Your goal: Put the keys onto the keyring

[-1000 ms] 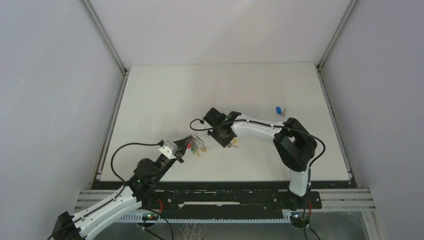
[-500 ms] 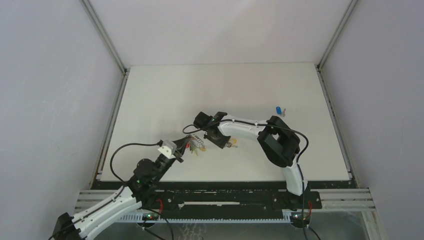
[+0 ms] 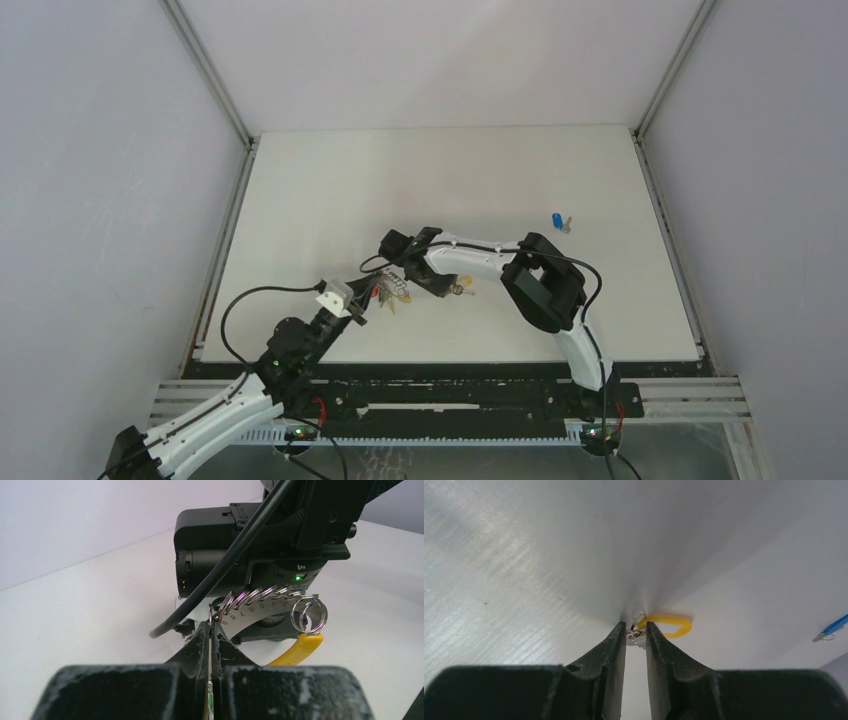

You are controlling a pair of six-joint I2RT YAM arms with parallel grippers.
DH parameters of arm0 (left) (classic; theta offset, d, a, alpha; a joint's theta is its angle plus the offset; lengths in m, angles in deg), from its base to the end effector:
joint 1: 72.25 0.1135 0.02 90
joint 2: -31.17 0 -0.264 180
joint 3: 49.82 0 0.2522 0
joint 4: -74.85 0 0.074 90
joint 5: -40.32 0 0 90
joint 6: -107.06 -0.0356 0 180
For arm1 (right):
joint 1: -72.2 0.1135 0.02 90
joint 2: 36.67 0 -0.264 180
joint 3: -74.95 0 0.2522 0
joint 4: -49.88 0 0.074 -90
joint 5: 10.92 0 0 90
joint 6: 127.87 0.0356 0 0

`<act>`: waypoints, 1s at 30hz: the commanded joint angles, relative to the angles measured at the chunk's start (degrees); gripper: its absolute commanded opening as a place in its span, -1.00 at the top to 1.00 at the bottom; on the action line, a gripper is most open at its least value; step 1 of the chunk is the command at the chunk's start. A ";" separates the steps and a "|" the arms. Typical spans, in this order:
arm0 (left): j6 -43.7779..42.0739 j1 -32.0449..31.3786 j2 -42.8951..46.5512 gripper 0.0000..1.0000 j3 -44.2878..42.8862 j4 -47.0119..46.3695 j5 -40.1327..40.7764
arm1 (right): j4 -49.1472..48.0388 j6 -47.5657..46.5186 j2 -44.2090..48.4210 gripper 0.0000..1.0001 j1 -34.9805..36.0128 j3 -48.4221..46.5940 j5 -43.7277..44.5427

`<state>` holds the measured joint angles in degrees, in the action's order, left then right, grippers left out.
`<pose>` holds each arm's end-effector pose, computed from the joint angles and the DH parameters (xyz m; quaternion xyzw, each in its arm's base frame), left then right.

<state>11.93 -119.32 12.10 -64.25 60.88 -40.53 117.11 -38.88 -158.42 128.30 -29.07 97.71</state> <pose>0.0924 -0.0910 0.1970 0.2292 0.6062 -0.2237 0.7280 0.2373 0.3328 0.1539 -0.4650 0.8693 -0.1233 0.1133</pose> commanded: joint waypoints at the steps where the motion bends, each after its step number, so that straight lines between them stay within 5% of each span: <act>1: -0.38 -0.04 0.46 1.00 0.58 -3.34 0.49 | 1.03 -0.72 -1.15 0.58 0.91 -2.60 3.56; 13: -0.24 -0.04 0.61 0.99 0.57 -3.29 0.36 | 2.11 -0.83 -2.59 0.64 1.82 -3.93 5.57; 23: -0.28 -0.06 0.07 0.99 0.41 -3.31 0.18 | 2.90 -0.74 -2.59 0.90 1.97 -4.62 6.11; 30: -0.34 -0.04 -0.44 1.00 0.14 -3.39 -0.72 | 0.72 -1.86 3.83 1.00 0.83 -0.31 3.85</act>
<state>11.96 -119.32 11.86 -64.25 60.88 -40.66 119.28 -39.78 -160.65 129.67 -31.10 102.78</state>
